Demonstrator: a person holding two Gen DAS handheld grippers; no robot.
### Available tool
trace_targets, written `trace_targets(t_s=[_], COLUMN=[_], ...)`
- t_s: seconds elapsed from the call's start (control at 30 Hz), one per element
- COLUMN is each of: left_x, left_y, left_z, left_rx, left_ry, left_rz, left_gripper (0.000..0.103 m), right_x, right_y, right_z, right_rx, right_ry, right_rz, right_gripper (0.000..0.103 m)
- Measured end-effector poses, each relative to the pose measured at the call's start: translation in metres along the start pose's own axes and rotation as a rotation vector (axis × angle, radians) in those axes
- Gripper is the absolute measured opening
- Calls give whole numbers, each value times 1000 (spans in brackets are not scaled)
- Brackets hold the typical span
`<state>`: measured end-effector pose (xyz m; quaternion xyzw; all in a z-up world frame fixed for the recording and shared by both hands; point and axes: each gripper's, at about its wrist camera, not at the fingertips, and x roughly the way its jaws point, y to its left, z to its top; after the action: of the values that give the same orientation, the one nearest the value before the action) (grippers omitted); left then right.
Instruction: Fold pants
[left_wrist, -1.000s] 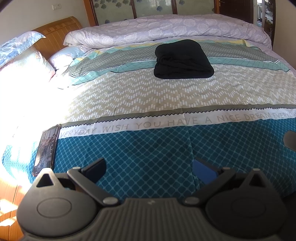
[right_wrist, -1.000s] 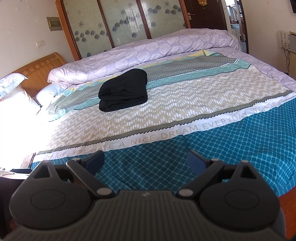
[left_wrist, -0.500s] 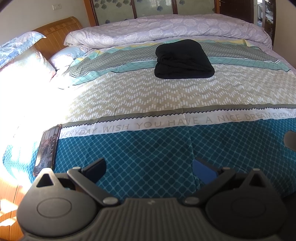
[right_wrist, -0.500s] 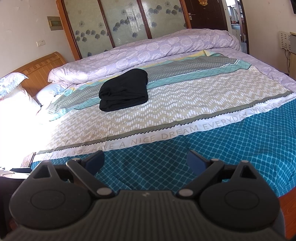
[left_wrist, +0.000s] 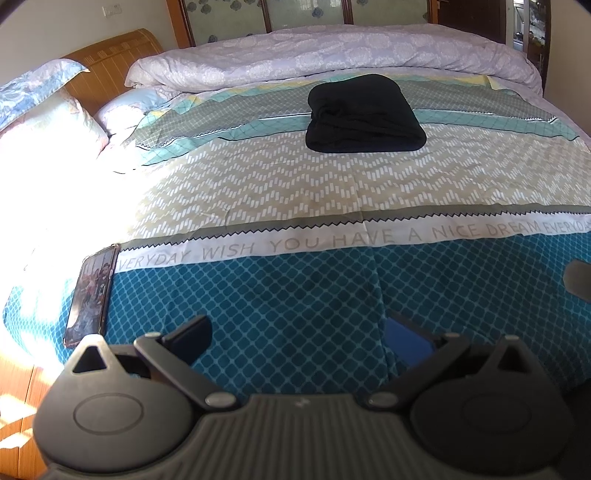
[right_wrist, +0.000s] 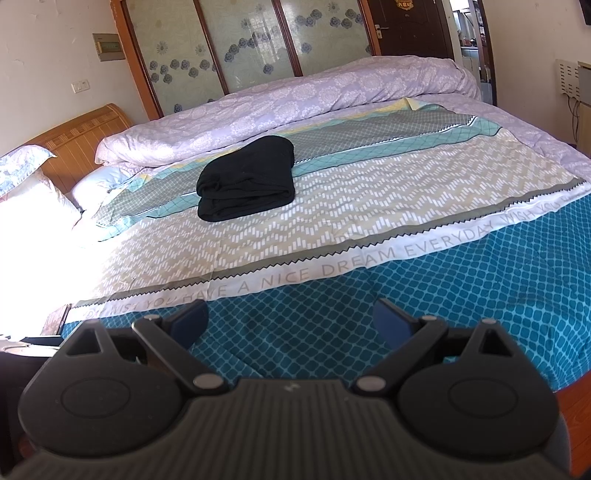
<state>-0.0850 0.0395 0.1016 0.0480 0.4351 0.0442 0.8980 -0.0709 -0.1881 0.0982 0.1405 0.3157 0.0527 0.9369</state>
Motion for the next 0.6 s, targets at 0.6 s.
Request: trace_targets(t_s=[0.6], left_x=[3], left_y=[-2], left_z=[-1], left_rx=[11], left_ry=[-2], left_rz=[15], left_gripper=[103], right_x=[4], right_y=[-4], right_z=[-1], right_rx=[5], right_ry=[18], right_rz=[3], right_gripper=[97])
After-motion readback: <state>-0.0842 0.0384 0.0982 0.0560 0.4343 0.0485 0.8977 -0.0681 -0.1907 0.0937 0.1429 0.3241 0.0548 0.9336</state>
